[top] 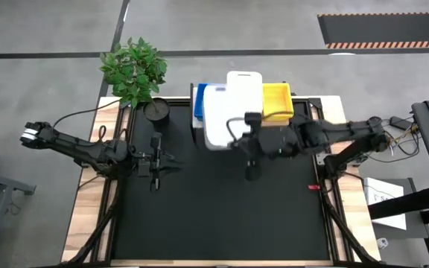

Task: Stack baskets on shelf by color
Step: Stack the white bin on the other white bins on the shelf

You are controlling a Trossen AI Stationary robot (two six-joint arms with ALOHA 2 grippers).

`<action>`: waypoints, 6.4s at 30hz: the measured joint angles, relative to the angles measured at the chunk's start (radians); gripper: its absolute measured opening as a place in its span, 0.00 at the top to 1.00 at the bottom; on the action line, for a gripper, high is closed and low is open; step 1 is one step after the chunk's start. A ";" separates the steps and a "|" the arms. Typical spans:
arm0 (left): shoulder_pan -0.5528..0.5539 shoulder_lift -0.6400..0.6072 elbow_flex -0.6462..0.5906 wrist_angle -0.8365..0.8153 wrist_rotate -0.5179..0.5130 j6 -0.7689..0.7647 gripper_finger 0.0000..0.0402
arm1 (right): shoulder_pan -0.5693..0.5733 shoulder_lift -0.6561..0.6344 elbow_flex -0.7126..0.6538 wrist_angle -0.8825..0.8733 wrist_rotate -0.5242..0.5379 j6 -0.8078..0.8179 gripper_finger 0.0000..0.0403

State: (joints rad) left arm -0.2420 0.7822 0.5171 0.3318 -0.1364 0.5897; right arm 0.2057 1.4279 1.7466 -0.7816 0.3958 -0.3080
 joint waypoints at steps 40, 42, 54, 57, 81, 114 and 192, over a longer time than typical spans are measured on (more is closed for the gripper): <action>0.000 -0.008 -0.002 0.056 -0.116 0.104 0.80 | -0.518 -0.051 0.016 -0.165 -0.324 -0.162 0.98; 0.000 -0.007 -0.002 0.057 -0.116 0.104 0.80 | -0.530 -0.051 0.015 -0.164 -0.345 -0.162 0.98; 0.000 -0.008 -0.002 0.056 -0.116 0.104 0.80 | -0.545 -0.003 0.010 -0.165 -0.347 -0.164 0.98; 0.000 -0.008 -0.002 0.055 -0.116 0.104 0.80 | -0.545 0.005 0.010 -0.168 -0.344 -0.165 0.98; 0.000 -0.005 -0.003 0.056 -0.115 0.104 0.80 | -0.547 0.007 0.009 -0.210 -0.340 -0.137 0.96; 0.000 -0.003 -0.005 0.053 -0.115 0.103 0.80 | -0.544 0.001 0.063 -0.300 -0.350 -0.093 0.91; 0.000 -0.002 -0.010 0.053 -0.115 0.102 0.80 | -0.534 0.027 -0.142 0.010 -0.395 -0.095 0.98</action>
State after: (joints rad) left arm -0.2421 0.7803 0.5076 0.3847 -0.2515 0.6922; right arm -0.3279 1.4544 1.6047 -0.7714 0.0006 -0.4028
